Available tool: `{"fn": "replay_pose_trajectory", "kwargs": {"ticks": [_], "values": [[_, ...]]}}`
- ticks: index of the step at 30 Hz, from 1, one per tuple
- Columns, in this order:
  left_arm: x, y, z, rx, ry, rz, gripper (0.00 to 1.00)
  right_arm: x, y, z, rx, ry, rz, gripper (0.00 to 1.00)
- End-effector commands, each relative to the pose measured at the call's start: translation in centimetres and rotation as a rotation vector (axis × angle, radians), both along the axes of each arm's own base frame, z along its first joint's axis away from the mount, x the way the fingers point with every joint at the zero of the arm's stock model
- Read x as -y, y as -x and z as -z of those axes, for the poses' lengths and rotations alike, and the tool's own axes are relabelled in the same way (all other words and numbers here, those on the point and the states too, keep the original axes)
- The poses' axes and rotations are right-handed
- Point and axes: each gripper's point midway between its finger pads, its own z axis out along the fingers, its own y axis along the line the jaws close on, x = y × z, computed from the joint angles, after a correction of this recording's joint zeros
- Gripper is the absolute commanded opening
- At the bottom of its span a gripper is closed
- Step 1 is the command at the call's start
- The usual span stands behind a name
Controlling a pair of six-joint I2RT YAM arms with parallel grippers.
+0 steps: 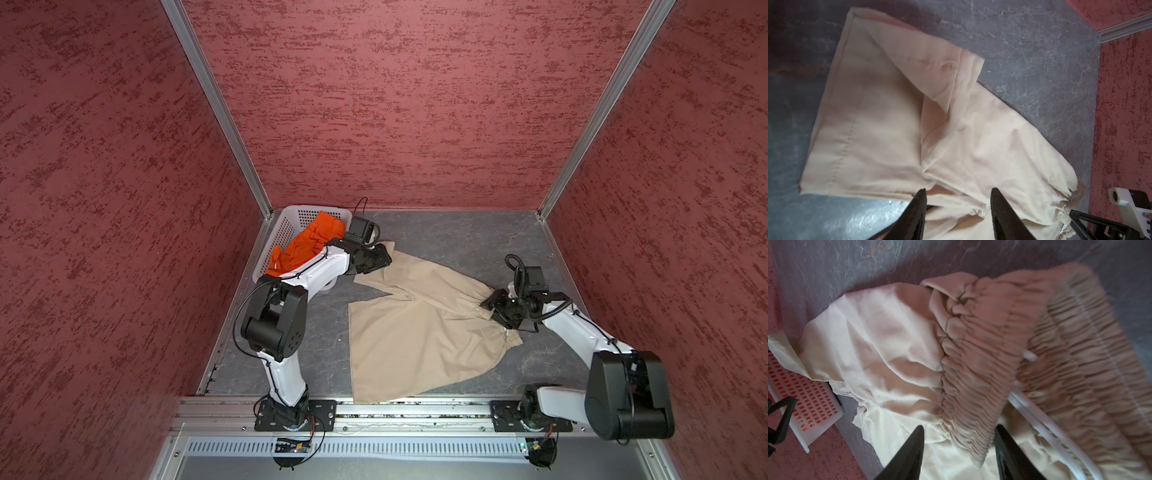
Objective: Fold and stack the shorts
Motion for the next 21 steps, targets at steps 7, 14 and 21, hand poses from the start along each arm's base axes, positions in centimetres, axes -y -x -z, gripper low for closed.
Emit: {"fn": "replay_pose_trajectory", "kwargs": {"ticks": [7,14,21], "values": [[0.9,-2.2,2.5,-0.008,-0.061,0.04,0.52,0.6,-1.1,0.2,0.034,0.027,0.005,0.33],[0.9,-3.1,3.6,-0.013,-0.079,0.032,0.4,0.1,-2.6,-1.7,0.125,-0.018,0.001,0.09],[0.1,-4.4,3.8,-0.009,-0.092,0.005,0.15,0.0,-4.0,-5.2,0.216,-0.036,-0.01,0.0]]}}
